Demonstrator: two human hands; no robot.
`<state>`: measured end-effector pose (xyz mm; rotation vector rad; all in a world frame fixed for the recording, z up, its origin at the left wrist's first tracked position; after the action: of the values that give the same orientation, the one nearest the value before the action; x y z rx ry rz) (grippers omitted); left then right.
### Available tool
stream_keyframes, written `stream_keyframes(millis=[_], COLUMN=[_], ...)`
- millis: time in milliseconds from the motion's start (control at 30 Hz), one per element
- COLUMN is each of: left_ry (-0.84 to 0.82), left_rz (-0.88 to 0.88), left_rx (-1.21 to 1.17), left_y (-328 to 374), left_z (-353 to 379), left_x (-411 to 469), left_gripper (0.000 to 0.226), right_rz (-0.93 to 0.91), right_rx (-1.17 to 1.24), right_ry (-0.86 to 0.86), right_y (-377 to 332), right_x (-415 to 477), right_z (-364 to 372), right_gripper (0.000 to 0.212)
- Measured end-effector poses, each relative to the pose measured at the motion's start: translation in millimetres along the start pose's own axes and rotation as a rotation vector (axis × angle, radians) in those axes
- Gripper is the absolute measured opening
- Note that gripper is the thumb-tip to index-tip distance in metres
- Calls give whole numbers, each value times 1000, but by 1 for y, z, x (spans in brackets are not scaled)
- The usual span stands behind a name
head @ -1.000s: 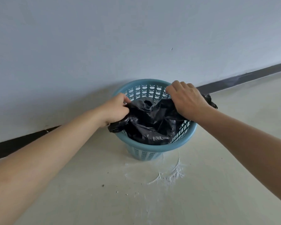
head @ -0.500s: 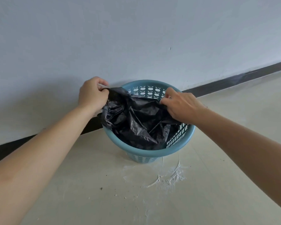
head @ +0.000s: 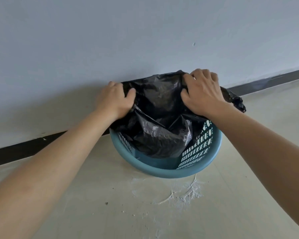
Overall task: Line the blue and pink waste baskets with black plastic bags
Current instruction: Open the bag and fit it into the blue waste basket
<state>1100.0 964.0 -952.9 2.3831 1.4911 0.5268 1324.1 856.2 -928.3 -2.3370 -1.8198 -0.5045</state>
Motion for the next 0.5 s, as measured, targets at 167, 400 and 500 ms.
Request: stream_keyframes(millis=[167,400,500], left_ry=[-239,-283,-221], left_rz=[-120,-462,-449], left_rx=[-194,-521,-525], left_y=[-3,-27,-25], left_z=[26,35,37], left_x=[6,9,11], left_gripper=[23,14,12], right_rz=[169,462,592], right_rx=[85,481,743], right_ry=[-253,-470,-536], right_y=[4,29,37], right_x=[5,6,0], right_z=[25,36,37], right_gripper=[58,30,29])
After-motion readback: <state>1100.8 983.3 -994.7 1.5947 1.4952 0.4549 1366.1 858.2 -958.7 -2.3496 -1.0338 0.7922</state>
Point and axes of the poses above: each hand's wrist, its own x-axis towards the middle knuckle, its own z-axis out of the palm, y = z × x, the point moved 4 cm from there along x, towards the middle knuckle, and after that the axes turned 4 degrees about y, right-handed, at the moved point
